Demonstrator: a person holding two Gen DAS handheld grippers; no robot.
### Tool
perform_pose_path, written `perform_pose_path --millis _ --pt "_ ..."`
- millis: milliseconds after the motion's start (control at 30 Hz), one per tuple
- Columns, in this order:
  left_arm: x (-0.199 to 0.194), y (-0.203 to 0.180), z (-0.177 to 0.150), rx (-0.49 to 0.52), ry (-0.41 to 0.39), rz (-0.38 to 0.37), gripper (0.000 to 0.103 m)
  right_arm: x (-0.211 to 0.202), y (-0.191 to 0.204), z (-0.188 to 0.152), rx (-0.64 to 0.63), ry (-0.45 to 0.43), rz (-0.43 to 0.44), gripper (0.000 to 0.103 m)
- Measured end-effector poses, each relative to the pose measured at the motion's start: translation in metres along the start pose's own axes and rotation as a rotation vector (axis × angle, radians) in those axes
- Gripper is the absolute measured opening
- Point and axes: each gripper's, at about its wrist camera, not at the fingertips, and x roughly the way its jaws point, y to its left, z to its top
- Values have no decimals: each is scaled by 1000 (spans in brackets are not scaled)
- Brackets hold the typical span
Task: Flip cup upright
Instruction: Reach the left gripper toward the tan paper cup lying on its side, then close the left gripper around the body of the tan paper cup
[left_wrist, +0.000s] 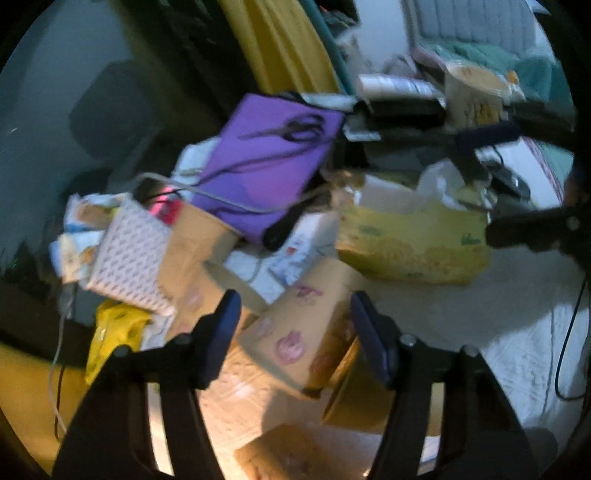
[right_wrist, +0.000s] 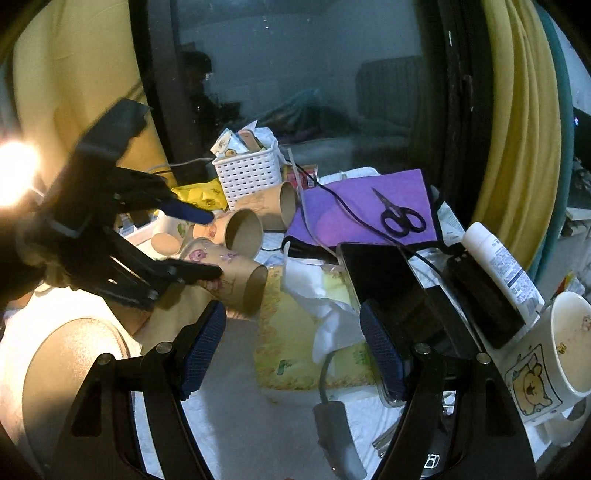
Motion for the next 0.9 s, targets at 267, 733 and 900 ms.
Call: perform_pose_path --millis 267,733,900 --pt "36 -17 14 125 136 -45 64 1 -10 1 22 -6 26 78" --pt "33 -12 24 120 145 -66 62 -12 -16 -4 59 -19 25 78" --pt "-20 -8 31 114 56 -26 62 -35 -2 1 39 -60 22 78"
